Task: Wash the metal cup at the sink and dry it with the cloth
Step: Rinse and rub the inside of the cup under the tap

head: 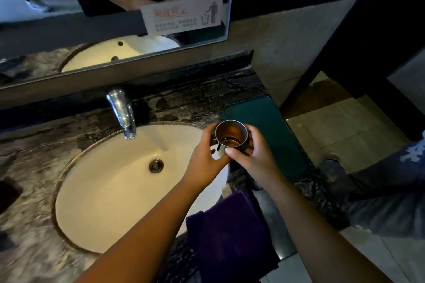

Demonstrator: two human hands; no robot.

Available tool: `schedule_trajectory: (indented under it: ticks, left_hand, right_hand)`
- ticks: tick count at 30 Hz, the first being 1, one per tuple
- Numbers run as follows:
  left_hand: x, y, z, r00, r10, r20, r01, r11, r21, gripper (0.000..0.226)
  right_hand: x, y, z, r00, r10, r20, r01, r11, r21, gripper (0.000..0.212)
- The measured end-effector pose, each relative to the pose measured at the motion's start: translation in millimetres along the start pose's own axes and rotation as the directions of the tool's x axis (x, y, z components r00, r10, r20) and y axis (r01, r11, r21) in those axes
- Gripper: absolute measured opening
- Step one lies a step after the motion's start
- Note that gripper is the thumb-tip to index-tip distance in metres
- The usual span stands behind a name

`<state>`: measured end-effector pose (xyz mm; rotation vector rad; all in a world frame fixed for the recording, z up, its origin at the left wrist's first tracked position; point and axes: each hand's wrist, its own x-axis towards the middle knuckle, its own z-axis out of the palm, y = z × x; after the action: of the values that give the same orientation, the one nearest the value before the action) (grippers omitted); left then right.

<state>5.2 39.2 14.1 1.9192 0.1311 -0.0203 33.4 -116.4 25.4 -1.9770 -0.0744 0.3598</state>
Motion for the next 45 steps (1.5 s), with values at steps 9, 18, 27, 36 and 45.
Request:
schedule_trajectory:
  ticks: [9,18,27,36,45]
  left_hand:
    - [-54.6,-49.0,-78.4,0.979,-0.17,-0.116,0.164,0.985,-0.058,0.089]
    - [-77.6,-85.1,-136.7,0.953,-0.241,-0.181,0.226,0.969,-0.101,0.054]
    - [-71.8,-119.9,-164.2,0.951,-0.286,-0.119,0.28,0.958,-0.066,0.051]
    - [-41.2,-130.7,-194.8,0.922,-0.301,-0.245,0.303,0.952,-0.031,0.019]
    - [5.7,-91.9,-231.8,0.927,-0.058,-0.371,0.131,0.975,0.177,0.072]
  right_hand:
    - [-11.8,-31.0,97.1,0.985,0.005,0.171,-0.001,1.0,-0.027,0.067]
    - [-9.5,-44.4,177.2,0.963,0.076,0.26,-0.095,0.993,0.064,0.081]
    - [4.2,-38.2,206.4,0.951,0.099,0.294,-0.119,0.992,0.05,0.07]
    - [25.7,-25.4,219.8,0.949,0.115,0.295,-0.134,0.99,0.044,0.055]
    - [43.7,-24.8,222.3,0.939,0.112,0.325,-0.131,0.991,0.038,0.061]
